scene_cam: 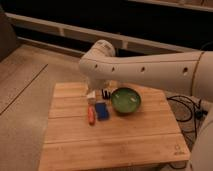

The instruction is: Drag the ceramic bowl in a circle

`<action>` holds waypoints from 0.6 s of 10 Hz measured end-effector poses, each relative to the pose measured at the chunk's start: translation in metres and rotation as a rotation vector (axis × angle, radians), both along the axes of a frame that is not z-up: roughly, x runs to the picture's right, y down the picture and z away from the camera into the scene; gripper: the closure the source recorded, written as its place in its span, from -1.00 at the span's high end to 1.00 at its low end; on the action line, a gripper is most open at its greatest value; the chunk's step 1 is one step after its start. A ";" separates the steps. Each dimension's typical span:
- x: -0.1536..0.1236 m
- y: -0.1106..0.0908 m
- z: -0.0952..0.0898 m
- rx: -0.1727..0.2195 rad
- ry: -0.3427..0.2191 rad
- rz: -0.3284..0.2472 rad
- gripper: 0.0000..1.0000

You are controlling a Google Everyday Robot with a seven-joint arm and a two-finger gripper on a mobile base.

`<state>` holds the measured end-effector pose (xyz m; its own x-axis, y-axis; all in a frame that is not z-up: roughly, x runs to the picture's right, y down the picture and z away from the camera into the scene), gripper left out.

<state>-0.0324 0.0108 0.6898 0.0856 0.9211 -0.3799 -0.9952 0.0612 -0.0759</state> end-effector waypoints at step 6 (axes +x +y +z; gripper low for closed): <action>0.143 0.020 0.040 -0.007 0.254 0.189 0.30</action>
